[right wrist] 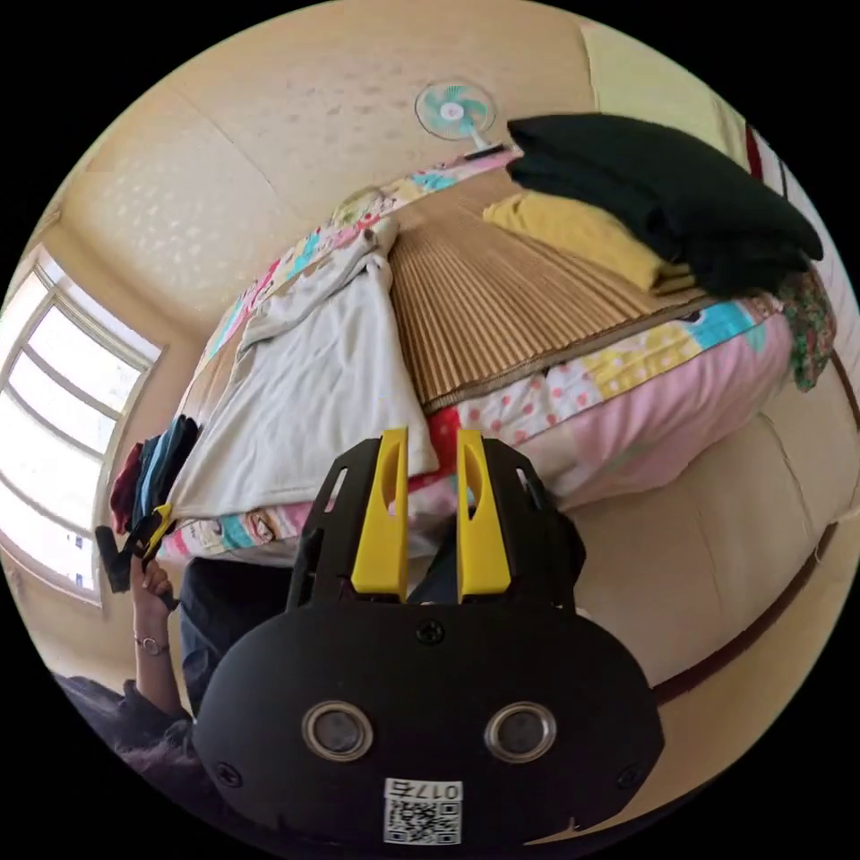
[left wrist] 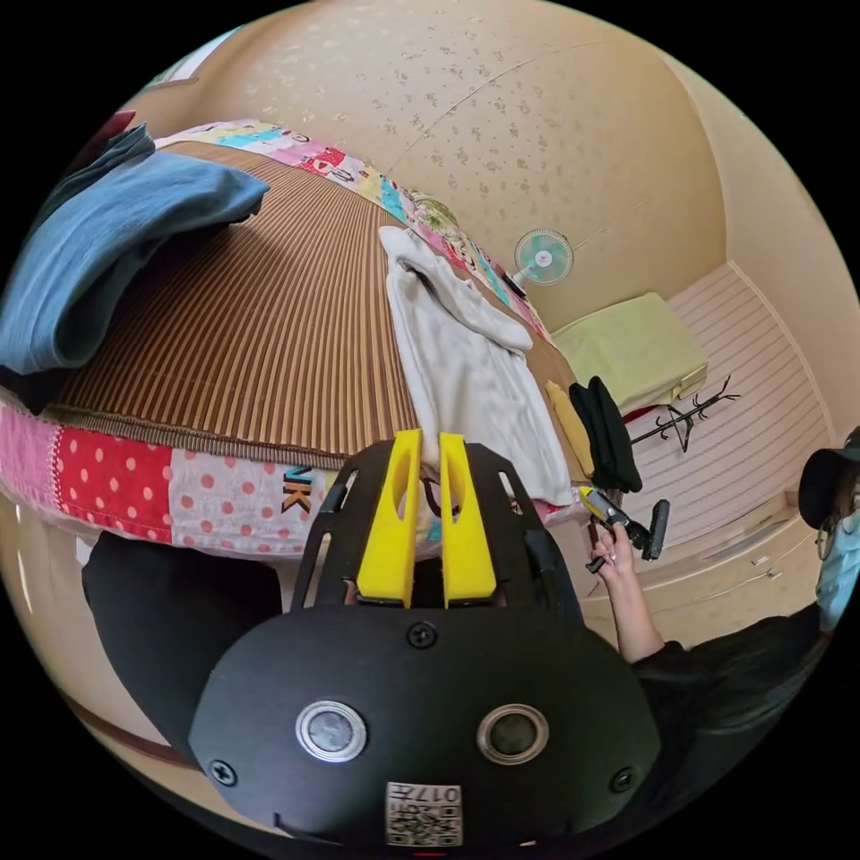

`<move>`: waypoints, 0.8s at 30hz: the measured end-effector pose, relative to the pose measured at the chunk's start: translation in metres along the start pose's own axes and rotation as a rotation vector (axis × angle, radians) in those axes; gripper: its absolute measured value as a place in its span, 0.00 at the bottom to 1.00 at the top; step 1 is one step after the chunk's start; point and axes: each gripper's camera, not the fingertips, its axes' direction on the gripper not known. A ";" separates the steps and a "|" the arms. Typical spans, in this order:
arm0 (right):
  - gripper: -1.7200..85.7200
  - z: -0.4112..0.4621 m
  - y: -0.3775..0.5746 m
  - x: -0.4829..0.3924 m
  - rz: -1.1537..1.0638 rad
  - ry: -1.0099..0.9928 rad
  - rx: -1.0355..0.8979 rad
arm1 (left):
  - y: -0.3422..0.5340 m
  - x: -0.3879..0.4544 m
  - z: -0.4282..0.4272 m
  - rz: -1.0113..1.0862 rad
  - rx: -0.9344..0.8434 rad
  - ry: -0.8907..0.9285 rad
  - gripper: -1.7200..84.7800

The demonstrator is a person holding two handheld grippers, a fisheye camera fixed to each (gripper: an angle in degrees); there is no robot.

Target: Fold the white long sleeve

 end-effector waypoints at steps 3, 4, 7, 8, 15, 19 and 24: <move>0.08 0.002 0.007 0.009 0.025 -0.159 0.004 | 0.000 -0.003 -0.005 -0.021 -0.012 0.025 0.07; 0.06 -0.010 0.012 0.011 0.029 -0.180 0.053 | 0.000 -0.005 -0.007 -0.032 -0.012 0.051 0.07; 0.06 -0.071 0.034 0.011 -0.050 -0.429 0.261 | 0.000 -0.007 -0.035 -0.058 0.026 0.216 0.07; 0.05 -0.097 0.041 0.008 -0.098 -0.566 0.317 | 0.001 -0.001 -0.052 -0.054 0.039 0.259 0.07; 0.05 -0.209 0.057 -0.059 -0.339 -0.561 0.524 | 0.007 0.075 -0.174 0.078 0.225 0.359 0.07; 0.05 -0.173 -0.005 -0.089 -0.271 -0.325 0.476 | -0.027 0.090 -0.155 0.076 0.229 0.284 0.07; 0.07 -0.078 -0.108 -0.130 -0.269 -0.048 0.423 | -0.137 0.067 -0.058 -0.008 0.191 0.106 0.08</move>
